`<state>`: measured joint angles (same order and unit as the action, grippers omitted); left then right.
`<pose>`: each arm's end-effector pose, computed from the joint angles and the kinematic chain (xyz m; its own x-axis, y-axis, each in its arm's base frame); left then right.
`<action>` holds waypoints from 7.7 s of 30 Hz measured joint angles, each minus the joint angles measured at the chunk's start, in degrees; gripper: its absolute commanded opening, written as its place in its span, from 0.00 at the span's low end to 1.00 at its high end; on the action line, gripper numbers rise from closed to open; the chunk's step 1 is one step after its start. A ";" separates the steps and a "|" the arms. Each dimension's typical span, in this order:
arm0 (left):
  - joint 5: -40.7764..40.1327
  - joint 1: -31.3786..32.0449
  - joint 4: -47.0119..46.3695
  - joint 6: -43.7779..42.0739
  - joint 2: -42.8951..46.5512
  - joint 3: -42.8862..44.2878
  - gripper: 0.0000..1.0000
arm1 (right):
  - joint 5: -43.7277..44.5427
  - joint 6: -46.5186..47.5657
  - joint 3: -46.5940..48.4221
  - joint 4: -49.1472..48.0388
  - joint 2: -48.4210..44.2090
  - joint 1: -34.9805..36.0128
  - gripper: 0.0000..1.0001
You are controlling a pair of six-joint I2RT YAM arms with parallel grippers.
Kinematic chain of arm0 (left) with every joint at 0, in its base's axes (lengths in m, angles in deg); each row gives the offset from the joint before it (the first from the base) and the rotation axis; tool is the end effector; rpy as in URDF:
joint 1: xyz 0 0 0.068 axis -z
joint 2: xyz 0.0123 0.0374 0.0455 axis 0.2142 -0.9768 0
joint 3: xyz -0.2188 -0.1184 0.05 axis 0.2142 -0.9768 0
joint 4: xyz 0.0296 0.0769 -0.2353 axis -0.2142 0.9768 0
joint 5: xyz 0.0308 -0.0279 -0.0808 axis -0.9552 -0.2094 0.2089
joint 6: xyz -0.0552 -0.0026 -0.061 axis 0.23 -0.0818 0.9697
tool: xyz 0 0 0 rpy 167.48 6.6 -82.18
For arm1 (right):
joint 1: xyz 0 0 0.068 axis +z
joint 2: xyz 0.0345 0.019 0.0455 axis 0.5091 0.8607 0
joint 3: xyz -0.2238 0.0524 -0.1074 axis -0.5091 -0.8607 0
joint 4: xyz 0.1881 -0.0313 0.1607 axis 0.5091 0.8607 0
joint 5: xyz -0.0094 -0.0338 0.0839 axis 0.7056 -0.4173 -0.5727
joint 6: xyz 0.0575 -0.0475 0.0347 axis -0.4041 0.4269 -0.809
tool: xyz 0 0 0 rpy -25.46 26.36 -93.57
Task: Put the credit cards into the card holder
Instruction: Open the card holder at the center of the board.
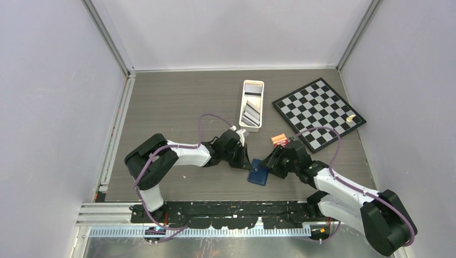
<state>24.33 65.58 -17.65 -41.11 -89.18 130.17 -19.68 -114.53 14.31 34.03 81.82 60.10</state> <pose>0.1982 -0.2997 0.1074 -0.9273 0.0938 -0.3624 0.3265 0.6762 -0.6604 0.1664 0.1090 0.1078 -0.8260 0.5169 -0.2248 0.2585 0.7018 0.6639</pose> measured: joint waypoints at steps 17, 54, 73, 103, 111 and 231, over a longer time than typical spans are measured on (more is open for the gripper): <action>5.22 -2.40 -7.85 2.73 0.09 -4.31 0.20 | -6.10 3.48 -0.17 -0.92 -4.63 -0.09 0.01; -6.69 5.40 3.69 -7.41 0.96 5.07 0.41 | -1.73 11.17 10.10 15.74 -0.59 0.39 0.01; -21.09 10.58 15.54 -11.02 0.83 11.69 0.34 | -1.42 11.19 10.10 15.02 0.55 0.44 0.01; -22.43 11.91 19.67 -9.75 -1.16 14.88 0.17 | -0.17 11.17 9.84 14.97 1.29 0.66 0.01; -21.38 11.96 18.10 -8.83 -2.34 14.93 0.24 | 0.26 11.19 9.53 14.97 1.31 0.66 0.00; -31.65 12.55 25.29 -7.28 9.40 5.90 0.54 | 1.64 12.41 9.81 16.98 3.30 0.74 0.64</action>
<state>-7.32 78.12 7.64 -48.39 -79.78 136.07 -18.04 -102.11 24.12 51.01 85.13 60.84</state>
